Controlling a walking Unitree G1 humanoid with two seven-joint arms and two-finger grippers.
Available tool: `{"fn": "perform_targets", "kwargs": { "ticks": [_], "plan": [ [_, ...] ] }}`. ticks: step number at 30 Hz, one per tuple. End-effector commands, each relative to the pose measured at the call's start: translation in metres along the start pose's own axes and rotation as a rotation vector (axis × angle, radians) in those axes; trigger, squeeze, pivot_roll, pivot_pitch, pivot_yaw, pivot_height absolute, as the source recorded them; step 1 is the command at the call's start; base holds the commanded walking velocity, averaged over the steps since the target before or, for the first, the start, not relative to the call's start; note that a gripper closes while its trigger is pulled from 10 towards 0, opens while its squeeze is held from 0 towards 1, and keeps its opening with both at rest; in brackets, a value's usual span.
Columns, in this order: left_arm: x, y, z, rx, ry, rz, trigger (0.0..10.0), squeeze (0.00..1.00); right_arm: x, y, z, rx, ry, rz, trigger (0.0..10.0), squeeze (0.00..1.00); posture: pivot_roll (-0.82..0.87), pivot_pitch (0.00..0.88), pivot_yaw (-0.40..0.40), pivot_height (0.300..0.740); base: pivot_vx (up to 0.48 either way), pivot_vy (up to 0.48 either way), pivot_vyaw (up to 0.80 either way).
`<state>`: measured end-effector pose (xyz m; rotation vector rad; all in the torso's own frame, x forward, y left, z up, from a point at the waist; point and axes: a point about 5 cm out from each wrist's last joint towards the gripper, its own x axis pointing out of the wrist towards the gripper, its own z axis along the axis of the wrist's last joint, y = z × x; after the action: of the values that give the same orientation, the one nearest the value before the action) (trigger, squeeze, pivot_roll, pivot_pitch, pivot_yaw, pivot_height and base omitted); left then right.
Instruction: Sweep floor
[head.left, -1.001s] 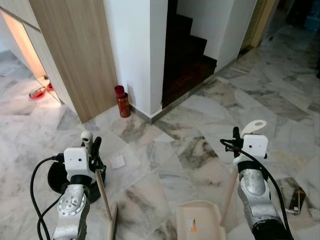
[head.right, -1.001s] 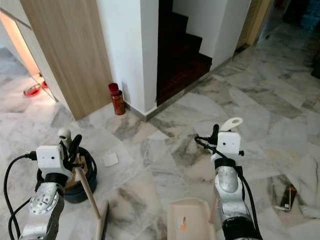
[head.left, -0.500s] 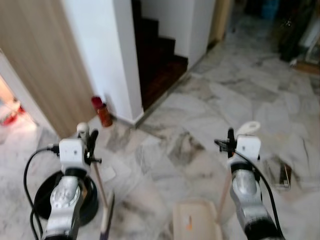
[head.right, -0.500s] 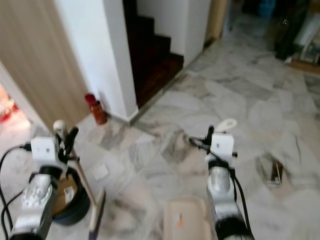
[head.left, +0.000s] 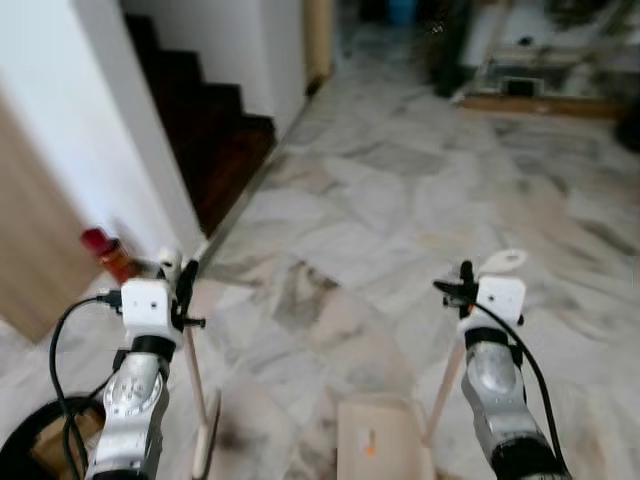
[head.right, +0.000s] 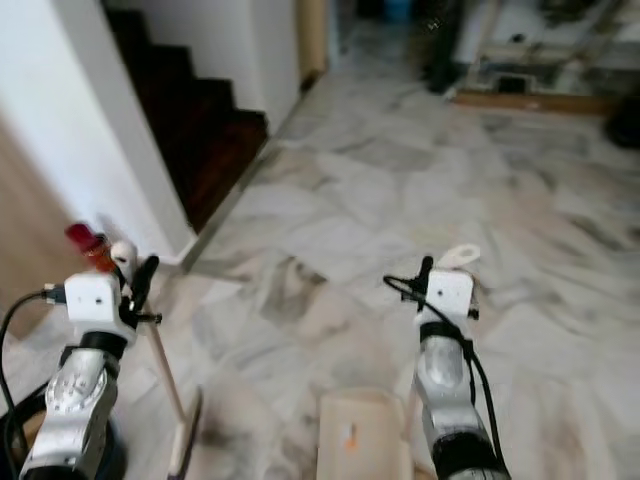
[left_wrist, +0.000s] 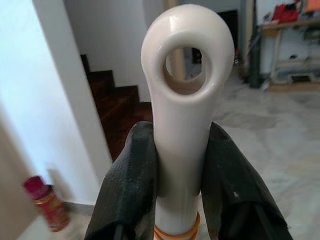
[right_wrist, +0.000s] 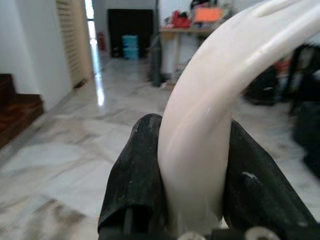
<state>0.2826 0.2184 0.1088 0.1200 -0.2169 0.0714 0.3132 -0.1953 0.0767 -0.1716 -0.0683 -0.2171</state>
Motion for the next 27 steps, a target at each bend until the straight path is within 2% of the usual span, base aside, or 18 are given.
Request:
{"fn": "perform_targets", "kwargs": {
  "ticks": [1,6,20,27],
  "plan": [
    [0.0005,0.0052,0.0071,0.006,-0.038,0.025,10.0,0.0,0.0069,0.0019,0.0123,-0.008,-0.053,0.006,10.0,0.0,0.04,0.0,0.057,0.74,0.0,0.0,-0.8],
    [-0.0015,0.0055,0.0062,0.005,-0.031,0.021,10.0,0.0,0.0089,-0.0057,0.0115,0.013,-0.043,-0.028,10.0,0.0,0.03,0.0,0.057,0.74,0.0,0.0,-0.8],
    [-0.0033,0.0049,0.0062,0.0,-0.029,0.029,10.0,0.0,0.0083,-0.0026,0.012,0.014,-0.048,-0.005,10.0,0.0,0.04,0.0,0.055,0.74,0.0,0.0,-0.8],
    [-0.0064,0.0037,0.0045,-0.005,-0.024,0.033,10.0,0.0,0.0065,0.0003,0.0125,0.027,-0.058,0.006,10.0,0.0,0.04,0.0,0.05,0.74,0.0,0.0,0.0]
  ]
}}
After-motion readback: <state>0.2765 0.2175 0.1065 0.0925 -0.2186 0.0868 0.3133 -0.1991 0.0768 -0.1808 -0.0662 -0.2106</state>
